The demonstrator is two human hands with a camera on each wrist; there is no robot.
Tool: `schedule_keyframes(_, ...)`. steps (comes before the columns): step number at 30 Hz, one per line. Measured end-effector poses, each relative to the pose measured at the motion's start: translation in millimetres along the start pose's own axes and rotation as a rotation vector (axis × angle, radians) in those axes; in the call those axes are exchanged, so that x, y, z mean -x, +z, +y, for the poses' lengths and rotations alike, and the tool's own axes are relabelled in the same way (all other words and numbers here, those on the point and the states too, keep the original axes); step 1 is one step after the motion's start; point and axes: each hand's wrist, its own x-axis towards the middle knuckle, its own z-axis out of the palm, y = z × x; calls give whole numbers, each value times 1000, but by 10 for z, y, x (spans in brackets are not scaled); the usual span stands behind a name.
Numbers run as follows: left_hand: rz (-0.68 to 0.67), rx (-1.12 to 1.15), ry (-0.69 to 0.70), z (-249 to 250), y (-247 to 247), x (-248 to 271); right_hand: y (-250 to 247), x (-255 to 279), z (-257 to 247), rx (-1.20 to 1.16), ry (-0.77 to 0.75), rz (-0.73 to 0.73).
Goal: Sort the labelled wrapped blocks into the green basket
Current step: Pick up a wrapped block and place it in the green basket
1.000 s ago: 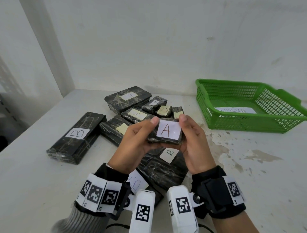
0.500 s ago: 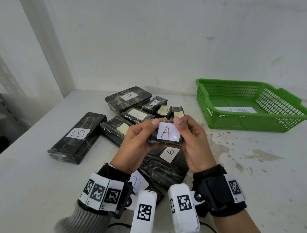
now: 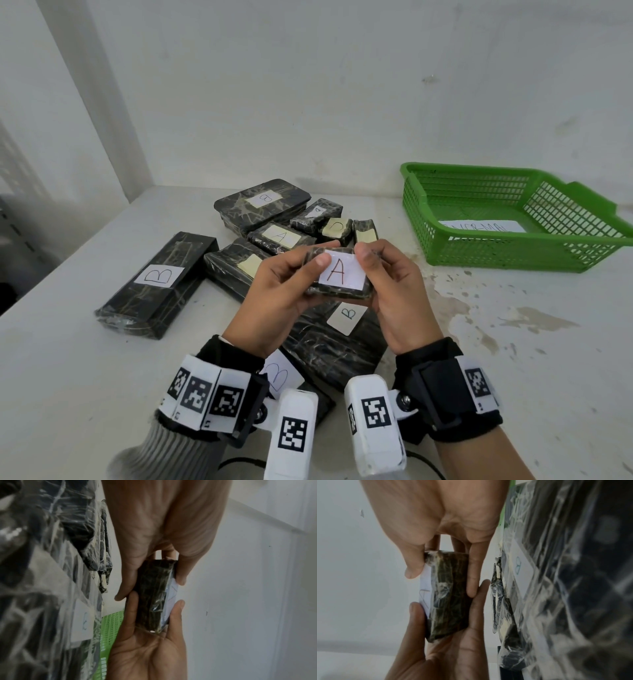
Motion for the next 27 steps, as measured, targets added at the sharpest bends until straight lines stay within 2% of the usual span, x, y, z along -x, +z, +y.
schedule_keyframes(3, -1, 37, 1, -2, -4, -6, 23, 7, 4, 17, -26, 14)
schedule_keyframes(7, 20, 80, 9, 17, -7, -17, 11, 23, -27, -7, 32, -37)
schedule_keyframes(11, -18, 92, 18, 45, -13, -5, 5, 17, -52, -95, 67, -47)
schedule_keyframes(15, -21, 24, 54, 96, 21, 20, 2, 3, -18, -161, -5, -48)
schedule_keyframes(21, 46, 59, -37, 98, 49, 1, -1, 21, 0, -109, -74, -139)
schedule_keyframes(27, 75, 55, 67, 102, 11, -8, 89, 12, -22, -139, 60, -42)
